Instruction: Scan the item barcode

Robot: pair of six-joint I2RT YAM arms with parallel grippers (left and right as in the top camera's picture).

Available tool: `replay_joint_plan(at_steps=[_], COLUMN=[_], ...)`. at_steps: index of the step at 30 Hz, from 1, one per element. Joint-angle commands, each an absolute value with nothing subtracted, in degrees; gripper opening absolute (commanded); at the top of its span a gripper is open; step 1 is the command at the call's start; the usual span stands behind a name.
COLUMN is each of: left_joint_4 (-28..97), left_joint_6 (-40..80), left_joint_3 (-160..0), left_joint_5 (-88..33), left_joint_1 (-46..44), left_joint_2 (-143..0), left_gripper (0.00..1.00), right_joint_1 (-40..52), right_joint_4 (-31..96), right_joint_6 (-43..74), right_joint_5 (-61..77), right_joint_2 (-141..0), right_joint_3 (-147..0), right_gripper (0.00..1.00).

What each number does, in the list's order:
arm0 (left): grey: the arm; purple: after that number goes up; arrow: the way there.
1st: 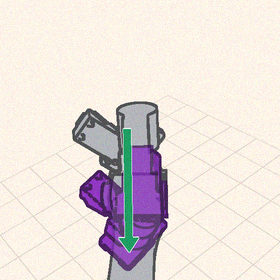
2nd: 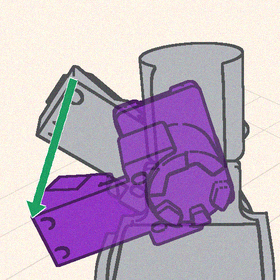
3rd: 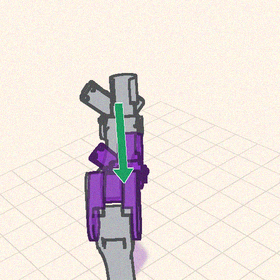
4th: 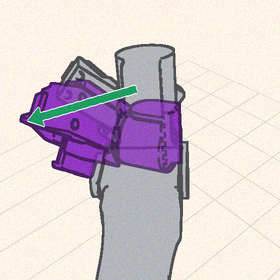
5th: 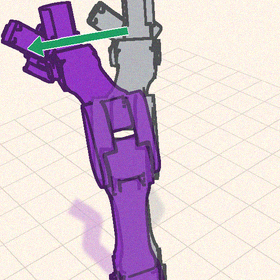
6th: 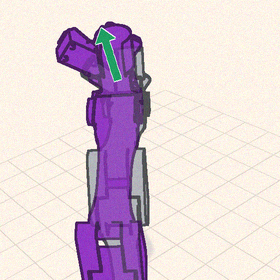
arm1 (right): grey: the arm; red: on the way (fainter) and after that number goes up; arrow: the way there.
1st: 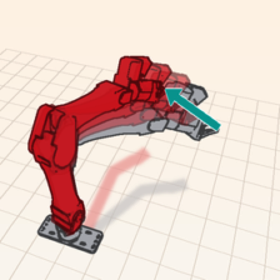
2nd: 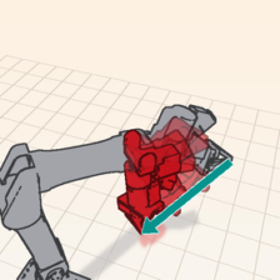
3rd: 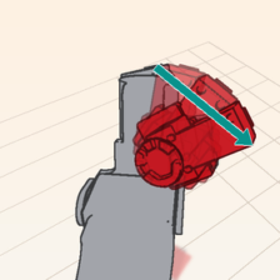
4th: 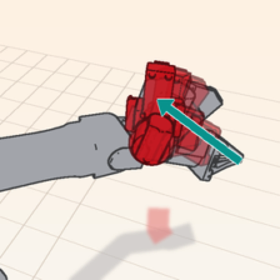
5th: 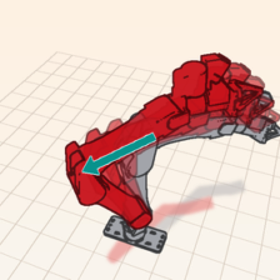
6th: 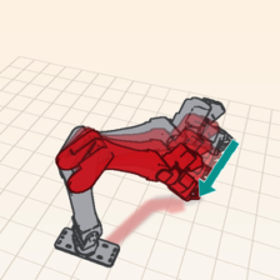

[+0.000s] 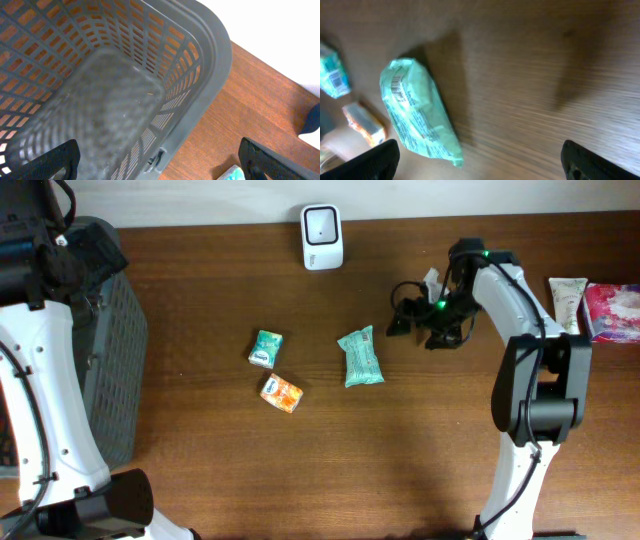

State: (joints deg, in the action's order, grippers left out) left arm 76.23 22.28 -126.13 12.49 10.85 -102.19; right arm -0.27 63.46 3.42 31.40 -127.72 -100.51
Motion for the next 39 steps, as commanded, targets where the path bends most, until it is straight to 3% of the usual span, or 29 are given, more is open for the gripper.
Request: replay_joint_plan(at_steps=[1, 3, 6, 9, 13, 17, 18, 22, 30, 39], left_joint_4=[76.1, 76.1, 76.1, 76.1, 76.1, 76.1, 76.1, 76.1, 76.1, 76.1], left_joint_6=[22.6, 22.6, 22.6, 22.6, 22.6, 22.6, 22.6, 22.6, 22.6, 22.6], left_joint_3=[-126.7, -126.7, -126.7, -126.7, -126.7, -126.7, -126.7, -126.7, -126.7, -126.7], left_joint_5=[12.9, 12.9, 12.9, 12.9, 12.9, 12.9, 12.9, 12.9, 12.9, 12.9], left_joint_1=[11.0, 11.0, 11.0, 11.0, 11.0, 11.0, 11.0, 11.0, 11.0, 11.0], left_joint_2=[-101.3, -101.3, -101.3, -101.3, -101.3, -101.3, -101.3, -101.3, -101.3, -101.3], left_gripper=[0.99, 0.99, 0.99, 0.99, 0.99, 0.99, 0.99, 0.99, 0.99, 0.99], right_joint_1=[0.5, 1.5, 2.8, 5.4, 7.7, 9.5, 9.9, 9.8, 13.6, 20.7], right_joint_4=[57.9, 51.3, 47.6, 45.0, 44.5, 41.5, 41.0, 42.1, 53.4, 48.0], right_joint_6=[2.1, 5.5, 8.7, 9.6, 13.4, 13.8, 13.8, 13.6, -2.6, -18.2], right_joint_5=[42.7, 46.4, 46.3, 45.8, 39.0, 38.5, 38.5, 38.7, 34.8, 29.7], right_joint_2=[-128.0, -128.0, -128.0, -128.0, -128.0, -128.0, -128.0, -127.0, -123.1, -122.9], right_joint_3=[-94.1, -87.9, -84.0, -81.3, -80.4, -80.4, -80.4, -84.1, -105.8, -108.4], right_gripper=[0.98, 0.86, 0.84, 0.72, 0.43, 0.08, 0.04, 0.04, 0.04, 0.04])
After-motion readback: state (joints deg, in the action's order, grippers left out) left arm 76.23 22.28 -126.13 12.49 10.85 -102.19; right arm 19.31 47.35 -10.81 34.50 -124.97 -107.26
